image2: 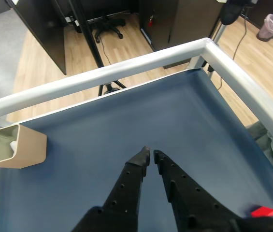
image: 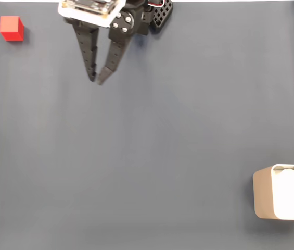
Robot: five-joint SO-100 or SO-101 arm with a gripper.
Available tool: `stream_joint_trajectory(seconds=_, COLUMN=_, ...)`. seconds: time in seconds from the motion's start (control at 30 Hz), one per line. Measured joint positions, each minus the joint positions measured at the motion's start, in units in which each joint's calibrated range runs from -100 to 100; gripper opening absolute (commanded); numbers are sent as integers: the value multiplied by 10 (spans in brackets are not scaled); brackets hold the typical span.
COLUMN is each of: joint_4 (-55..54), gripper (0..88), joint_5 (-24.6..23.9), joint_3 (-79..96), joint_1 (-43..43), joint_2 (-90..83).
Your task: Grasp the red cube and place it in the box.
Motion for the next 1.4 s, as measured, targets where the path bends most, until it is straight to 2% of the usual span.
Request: stream_joint_trajectory(seconds=1.4, joint_4=11, gripper=0, joint_5=-21, joint_3=0, joint_1=280, joint_2=35)
